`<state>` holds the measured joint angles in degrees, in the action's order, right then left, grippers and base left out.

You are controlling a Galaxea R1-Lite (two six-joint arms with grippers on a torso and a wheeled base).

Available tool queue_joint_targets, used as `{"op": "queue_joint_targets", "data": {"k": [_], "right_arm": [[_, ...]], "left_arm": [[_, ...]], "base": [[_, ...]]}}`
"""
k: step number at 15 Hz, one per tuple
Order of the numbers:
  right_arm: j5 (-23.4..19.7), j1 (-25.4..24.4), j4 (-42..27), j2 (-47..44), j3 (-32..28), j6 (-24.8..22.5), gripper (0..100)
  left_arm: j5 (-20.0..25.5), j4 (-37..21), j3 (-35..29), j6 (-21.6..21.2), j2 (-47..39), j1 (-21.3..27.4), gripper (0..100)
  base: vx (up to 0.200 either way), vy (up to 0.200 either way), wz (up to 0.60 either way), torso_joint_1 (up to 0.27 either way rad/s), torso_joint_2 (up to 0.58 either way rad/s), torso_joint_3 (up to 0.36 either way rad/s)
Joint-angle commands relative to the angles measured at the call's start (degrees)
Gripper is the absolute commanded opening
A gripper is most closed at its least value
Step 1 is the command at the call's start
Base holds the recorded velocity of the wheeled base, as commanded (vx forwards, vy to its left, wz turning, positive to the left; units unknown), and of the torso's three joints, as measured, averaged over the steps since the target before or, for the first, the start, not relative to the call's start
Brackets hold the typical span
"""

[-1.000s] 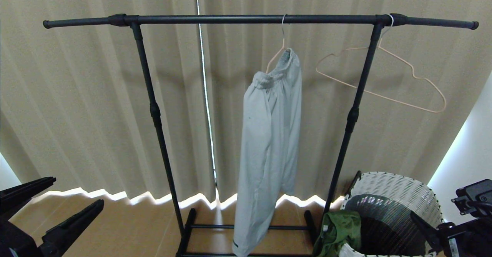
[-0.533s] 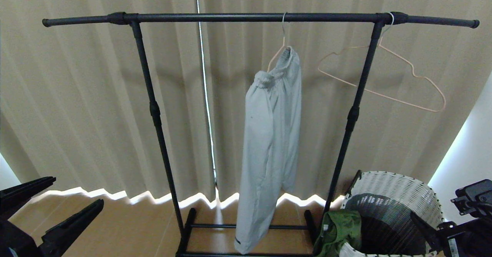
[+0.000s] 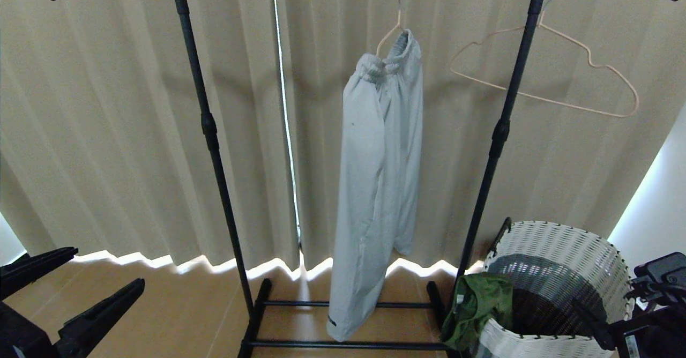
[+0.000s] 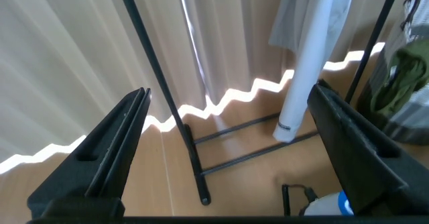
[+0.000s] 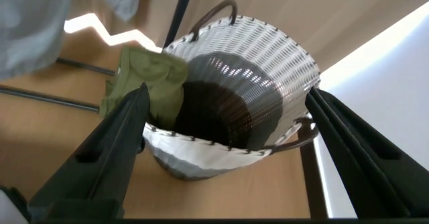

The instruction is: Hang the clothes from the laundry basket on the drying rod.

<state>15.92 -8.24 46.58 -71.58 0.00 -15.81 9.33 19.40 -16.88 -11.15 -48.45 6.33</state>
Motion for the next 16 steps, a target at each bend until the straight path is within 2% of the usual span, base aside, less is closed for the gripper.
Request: {"op": "queue_joint_targets", "data": {"k": [1,8,9,11,16], "right_arm": [[0.0,0.0,-2.2,3.1,0.0,0.0,100],[0.0,0.0,-14.9,10.8,0.0,-0.1,100],[-0.4,-0.2,-15.9,12.3,0.0,-0.1,100],[-3.7,-0.5,-17.0,14.5,0.0,-0.1,100],[-4.1,-0.5,-18.5,15.0,-1.1,-0.4,100]], "left_arm": [[0.0,0.0,0.0,0.0,-0.1,0.0,100],[0.0,0.1,-0.1,-0.2,0.3,0.0,100],[0.0,0.1,0.0,-0.2,0.4,0.0,100],[0.0,0.1,-0.1,-0.2,0.4,0.0,100],[0.1,0.0,-0.2,0.0,0.3,0.0,100]], "base": [[0.0,0.0,0.0,-0.105,0.29,0.183],[0.0,0.0,0.0,-0.016,0.04,0.021],[0.0,0.0,0.0,0.0,0.0,0.0],[0.0,0.0,0.0,0.0,0.0,0.0],[0.0,0.0,0.0,0.0,0.0,0.0]]}}
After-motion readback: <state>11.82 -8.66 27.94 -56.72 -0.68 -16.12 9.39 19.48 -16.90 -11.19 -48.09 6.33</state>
